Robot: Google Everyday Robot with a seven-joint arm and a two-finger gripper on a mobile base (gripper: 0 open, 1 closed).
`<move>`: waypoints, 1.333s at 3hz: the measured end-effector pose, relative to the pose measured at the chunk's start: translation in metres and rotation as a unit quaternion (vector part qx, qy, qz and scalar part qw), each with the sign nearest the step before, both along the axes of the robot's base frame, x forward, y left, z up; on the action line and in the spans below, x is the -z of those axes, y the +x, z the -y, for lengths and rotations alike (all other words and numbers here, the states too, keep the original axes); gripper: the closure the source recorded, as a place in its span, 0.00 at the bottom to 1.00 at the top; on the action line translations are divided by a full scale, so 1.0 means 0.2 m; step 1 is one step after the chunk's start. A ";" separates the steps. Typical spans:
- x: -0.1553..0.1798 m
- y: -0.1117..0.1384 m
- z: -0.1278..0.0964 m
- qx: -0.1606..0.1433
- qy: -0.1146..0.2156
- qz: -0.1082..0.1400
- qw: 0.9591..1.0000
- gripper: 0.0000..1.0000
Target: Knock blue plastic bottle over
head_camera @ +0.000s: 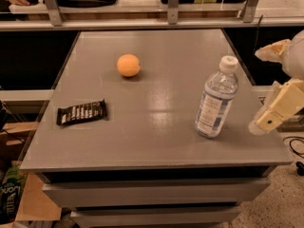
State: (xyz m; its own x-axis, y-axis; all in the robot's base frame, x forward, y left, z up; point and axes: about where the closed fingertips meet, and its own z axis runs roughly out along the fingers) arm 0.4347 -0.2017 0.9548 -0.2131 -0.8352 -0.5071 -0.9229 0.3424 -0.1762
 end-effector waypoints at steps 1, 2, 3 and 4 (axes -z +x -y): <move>0.04 0.02 -0.04 -0.010 0.073 0.017 0.997 0.00; 0.03 0.04 -0.11 -0.030 0.140 0.039 0.989 0.00; 0.01 0.07 -0.21 -0.054 0.203 0.056 0.976 0.00; 0.02 0.08 -0.29 -0.073 0.249 0.056 0.964 0.00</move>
Offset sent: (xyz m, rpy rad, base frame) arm 0.0144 0.0402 0.0006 0.4829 -0.1425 0.1210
